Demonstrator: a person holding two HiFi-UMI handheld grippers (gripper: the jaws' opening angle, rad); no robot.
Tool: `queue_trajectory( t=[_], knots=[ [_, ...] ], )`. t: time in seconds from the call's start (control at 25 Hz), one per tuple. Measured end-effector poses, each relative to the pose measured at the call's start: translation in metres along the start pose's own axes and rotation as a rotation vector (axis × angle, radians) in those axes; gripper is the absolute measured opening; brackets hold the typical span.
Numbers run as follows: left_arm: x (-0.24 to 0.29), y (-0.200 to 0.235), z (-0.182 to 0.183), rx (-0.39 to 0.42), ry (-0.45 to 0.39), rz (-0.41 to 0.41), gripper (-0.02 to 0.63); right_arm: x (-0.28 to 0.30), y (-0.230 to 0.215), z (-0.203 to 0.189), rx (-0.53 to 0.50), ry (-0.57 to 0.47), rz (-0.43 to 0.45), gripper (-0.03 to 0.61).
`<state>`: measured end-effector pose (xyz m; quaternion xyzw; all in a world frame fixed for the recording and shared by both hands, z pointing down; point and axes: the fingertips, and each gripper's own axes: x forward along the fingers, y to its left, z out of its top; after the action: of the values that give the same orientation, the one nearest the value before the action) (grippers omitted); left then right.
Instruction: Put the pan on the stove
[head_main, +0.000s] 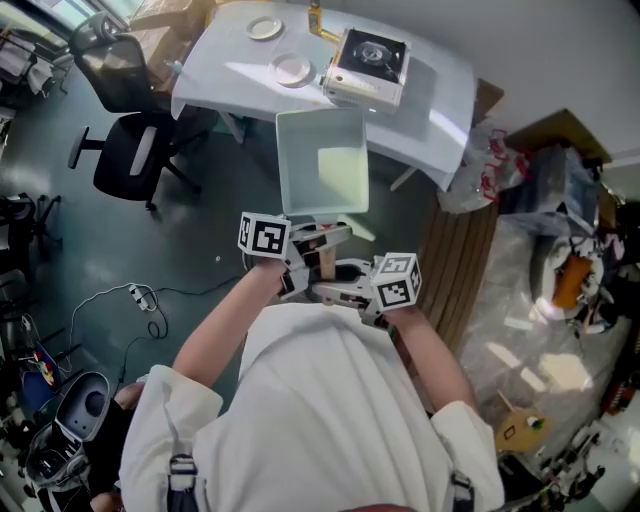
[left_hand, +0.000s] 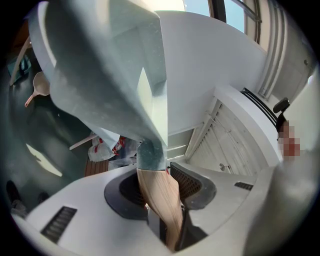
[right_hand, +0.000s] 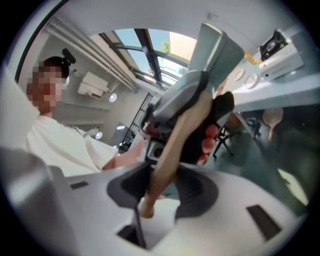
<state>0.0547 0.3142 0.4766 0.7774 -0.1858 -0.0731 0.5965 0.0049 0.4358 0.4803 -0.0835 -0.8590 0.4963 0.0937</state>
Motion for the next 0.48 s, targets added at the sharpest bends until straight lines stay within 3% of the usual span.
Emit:
queue_trajectory(
  t=[0.48],
  knots=[
    [0.015, 0.013, 0.018, -0.021, 0.019, 0.0, 0.153, -0.007, -0.018, 0.018, -0.023, 0.005, 0.004, 0.164]
  ],
)
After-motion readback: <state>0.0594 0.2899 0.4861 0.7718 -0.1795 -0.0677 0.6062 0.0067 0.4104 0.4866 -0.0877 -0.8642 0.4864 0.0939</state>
